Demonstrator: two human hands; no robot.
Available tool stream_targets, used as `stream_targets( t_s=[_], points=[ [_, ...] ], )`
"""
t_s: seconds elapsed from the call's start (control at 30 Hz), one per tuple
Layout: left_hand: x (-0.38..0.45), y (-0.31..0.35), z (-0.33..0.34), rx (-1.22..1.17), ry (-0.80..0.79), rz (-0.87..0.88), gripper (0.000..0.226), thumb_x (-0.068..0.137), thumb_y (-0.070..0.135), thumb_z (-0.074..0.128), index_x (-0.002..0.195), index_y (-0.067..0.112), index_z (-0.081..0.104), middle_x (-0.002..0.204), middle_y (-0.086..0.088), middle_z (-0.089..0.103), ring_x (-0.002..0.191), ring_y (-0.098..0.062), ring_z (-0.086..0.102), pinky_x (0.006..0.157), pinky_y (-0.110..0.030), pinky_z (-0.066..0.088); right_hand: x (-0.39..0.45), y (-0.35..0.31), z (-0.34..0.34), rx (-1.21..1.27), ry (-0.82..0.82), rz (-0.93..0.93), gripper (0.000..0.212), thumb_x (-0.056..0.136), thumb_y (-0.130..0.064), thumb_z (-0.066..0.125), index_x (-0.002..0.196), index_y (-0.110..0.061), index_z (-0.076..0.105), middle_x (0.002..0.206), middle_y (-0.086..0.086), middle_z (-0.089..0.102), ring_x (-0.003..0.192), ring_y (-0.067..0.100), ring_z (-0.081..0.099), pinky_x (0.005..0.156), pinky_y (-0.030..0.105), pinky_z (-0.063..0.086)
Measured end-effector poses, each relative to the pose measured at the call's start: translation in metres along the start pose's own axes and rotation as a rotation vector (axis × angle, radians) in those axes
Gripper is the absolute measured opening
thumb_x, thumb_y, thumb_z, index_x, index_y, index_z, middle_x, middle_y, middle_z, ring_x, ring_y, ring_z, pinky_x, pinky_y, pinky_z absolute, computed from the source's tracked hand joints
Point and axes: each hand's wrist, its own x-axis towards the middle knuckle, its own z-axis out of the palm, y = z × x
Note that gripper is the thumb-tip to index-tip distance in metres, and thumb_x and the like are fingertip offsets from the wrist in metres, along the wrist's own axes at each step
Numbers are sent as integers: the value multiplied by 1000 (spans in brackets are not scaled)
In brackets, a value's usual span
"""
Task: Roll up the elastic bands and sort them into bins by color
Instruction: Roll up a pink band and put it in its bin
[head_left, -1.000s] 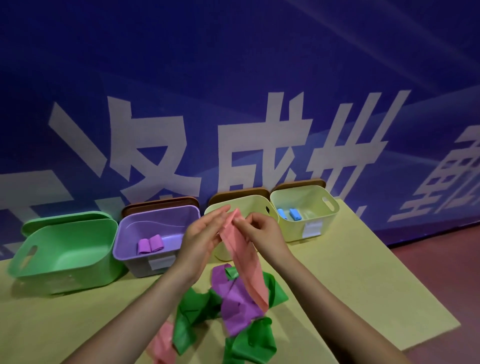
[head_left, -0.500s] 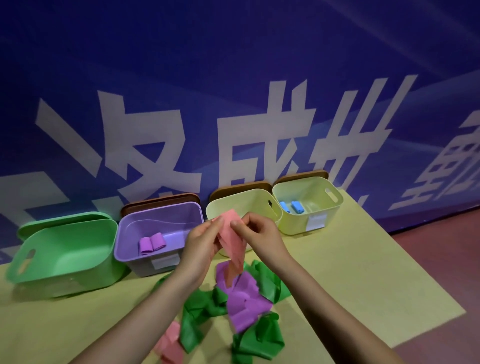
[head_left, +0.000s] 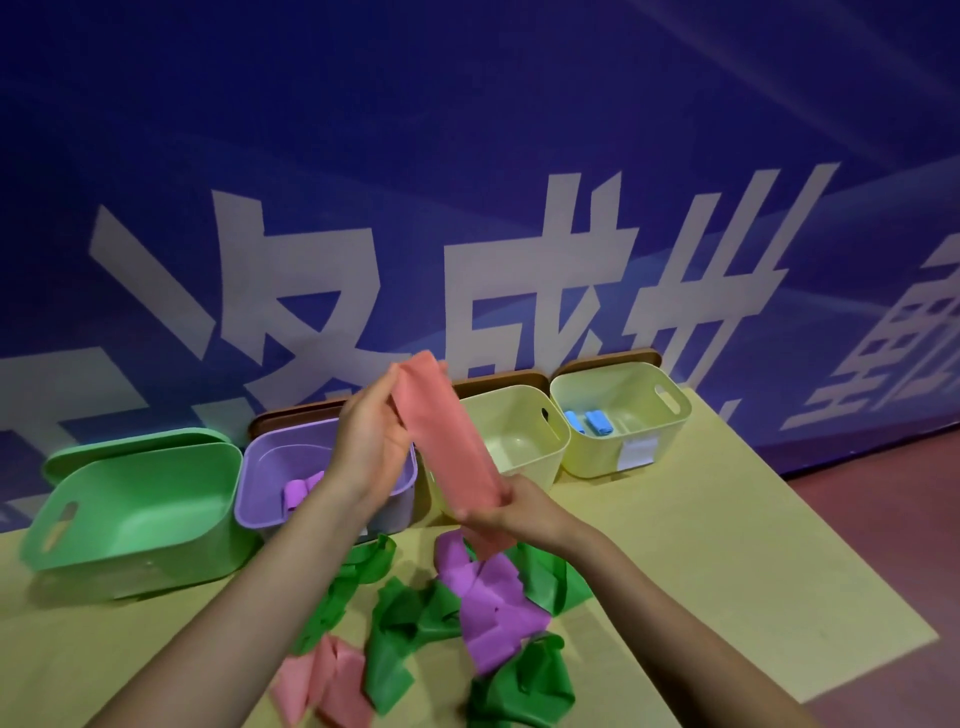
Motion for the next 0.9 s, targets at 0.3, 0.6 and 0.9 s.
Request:
stream_targets(
  t_s=[0.3, 0.6, 0.9],
  points=[
    [22, 30, -53, -136, 265, 103, 26, 103, 21, 36, 105, 10, 59, 94, -3, 73, 100, -16, 64, 94, -30, 49, -9, 29, -3, 146, -38, 52, 13, 89, -21, 66, 89, -8, 70, 81, 8, 68, 73, 19, 63, 73, 26, 54],
    [18, 9, -84, -84, 343, 31, 27, 104, 27, 32, 105, 16, 57, 104, -4, 66, 99, -16, 63, 93, -31, 47, -12, 45, -15, 478, 189, 120, 17, 85, -16, 69, 87, 1, 67, 74, 8, 65, 62, 17, 59, 64, 25, 52],
    [16, 5, -88, -140, 341, -24, 28, 104, 28, 32, 105, 13, 57, 103, -4, 66, 101, -15, 62, 91, -29, 48, -26, 65, -20, 467, 296, 83, 16, 89, -20, 66, 82, -7, 71, 69, 3, 60, 65, 15, 56, 67, 27, 51]
  ],
)
